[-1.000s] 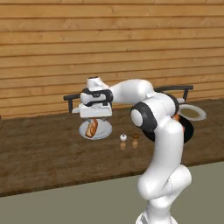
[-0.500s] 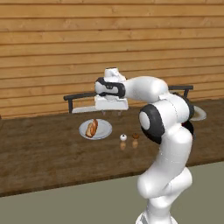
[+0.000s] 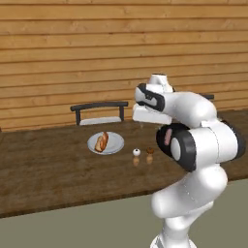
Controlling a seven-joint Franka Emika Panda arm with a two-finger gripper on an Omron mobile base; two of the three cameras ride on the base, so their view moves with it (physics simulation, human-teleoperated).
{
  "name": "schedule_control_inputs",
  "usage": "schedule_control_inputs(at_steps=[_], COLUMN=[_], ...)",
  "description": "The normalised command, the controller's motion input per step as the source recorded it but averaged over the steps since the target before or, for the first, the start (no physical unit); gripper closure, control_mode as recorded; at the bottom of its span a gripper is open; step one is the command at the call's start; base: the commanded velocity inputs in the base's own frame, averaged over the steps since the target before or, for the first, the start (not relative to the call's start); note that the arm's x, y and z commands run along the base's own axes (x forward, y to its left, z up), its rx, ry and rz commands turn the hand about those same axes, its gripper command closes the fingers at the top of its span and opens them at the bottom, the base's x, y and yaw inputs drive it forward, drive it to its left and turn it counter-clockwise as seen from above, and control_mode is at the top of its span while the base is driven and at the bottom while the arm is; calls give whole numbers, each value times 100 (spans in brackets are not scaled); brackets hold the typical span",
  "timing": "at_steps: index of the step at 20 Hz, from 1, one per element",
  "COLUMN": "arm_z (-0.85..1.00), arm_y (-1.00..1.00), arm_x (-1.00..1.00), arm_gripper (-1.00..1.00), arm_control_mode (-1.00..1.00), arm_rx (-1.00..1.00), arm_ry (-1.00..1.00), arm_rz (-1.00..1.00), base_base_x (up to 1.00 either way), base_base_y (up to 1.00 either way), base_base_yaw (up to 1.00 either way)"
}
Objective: Place one bun and one sausage from the bowl on each plate.
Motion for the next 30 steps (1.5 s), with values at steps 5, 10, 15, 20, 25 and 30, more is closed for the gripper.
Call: schedule_control_inputs(at_steps=[5, 10, 15, 20, 25, 30], arm_z=[-1, -4, -30, -54, -40, -49], arm_y=[-93, -75, -42, -22, -24, -2], arm_x=[-10, 23, 54, 51, 48, 44], arm_gripper=[-100, -100, -100, -100, -100, -100], arm_control_mode=[-100, -100, -100, -100, -100, -100], arm_rx=[6, 6, 10, 5, 0, 0], arm_ry=[0, 0, 0, 0, 0, 0], arm_rz=[1, 0, 8, 6, 2, 1], base_base_x=[0, 0, 0, 0, 0, 0], base_base_y=[0, 0, 0, 0, 0, 0], base_base_yaw=[0, 0, 0, 0, 0, 0])
